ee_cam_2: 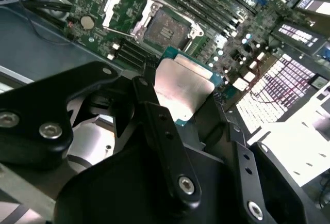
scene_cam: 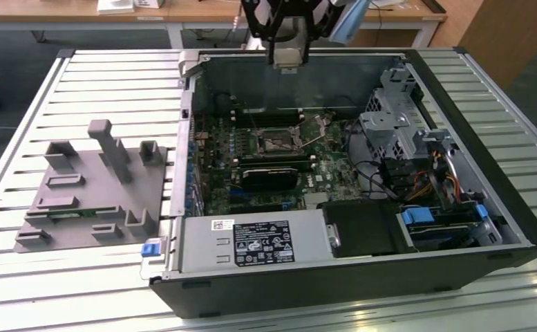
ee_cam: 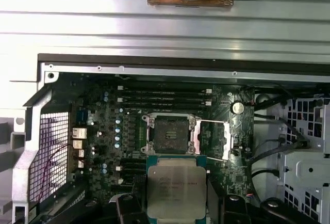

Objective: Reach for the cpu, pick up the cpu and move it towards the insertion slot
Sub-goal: 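Pick up the cpu and move it towards the insertion slot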

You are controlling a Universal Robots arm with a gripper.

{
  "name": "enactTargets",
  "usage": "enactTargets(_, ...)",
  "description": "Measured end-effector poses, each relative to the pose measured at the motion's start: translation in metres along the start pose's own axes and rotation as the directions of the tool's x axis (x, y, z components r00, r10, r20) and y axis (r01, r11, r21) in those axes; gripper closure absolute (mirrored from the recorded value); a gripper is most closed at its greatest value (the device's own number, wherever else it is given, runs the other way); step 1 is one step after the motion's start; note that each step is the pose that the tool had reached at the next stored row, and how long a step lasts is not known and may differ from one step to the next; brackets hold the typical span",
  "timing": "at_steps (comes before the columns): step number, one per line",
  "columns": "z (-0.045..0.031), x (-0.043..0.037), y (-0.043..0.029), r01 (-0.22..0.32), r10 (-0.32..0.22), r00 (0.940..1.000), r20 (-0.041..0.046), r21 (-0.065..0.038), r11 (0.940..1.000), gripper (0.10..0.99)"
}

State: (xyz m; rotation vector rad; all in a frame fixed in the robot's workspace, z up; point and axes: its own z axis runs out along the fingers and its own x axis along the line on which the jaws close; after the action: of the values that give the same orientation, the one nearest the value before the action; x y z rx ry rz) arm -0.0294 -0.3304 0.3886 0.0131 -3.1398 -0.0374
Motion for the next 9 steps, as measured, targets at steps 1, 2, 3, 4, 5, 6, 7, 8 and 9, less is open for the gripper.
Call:
enactTargets(1, 0.0005, -0.0016, 0.0007, 0.0, 0.0, 1.0, -0.0001, 0.0, 1.0, 0.541)
enactTargets(2, 0.001, -0.0025, 0.0011, 0.0, 0.0, 1.0, -0.0001, 0.0, 1.0, 0.541)
enactTargets(3, 0.0016, -0.0035, 0.0018, 0.0, 0.0, 1.0, -0.0001, 0.0, 1.0, 0.541)
enactTargets(4, 0.0021, -0.0043, 0.0025, 0.0, 0.0, 1.0, -0.0001, 0.0, 1.0, 0.541)
enactTargets(5, 0.0026, -0.005, 0.0027, 0.0, 0.0, 1.0, -0.0001, 0.0, 1.0, 0.541)
enactTargets(6, 0.0029, -0.0055, 0.0029, 0.0, 0.0, 1.0, -0.0001, 0.0, 1.0, 0.541)
enactTargets(7, 0.003, -0.0055, 0.0029, 0.0, 0.0, 1.0, -0.0001, 0.0, 1.0, 0.541)
enactTargets(8, 0.003, -0.0055, 0.0029, 0.0, 0.0, 1.0, -0.0001, 0.0, 1.0, 0.541)
enactTargets(9, 0.003, -0.0056, 0.0029, 0.0, 0.0, 1.0, -0.0001, 0.0, 1.0, 0.541)
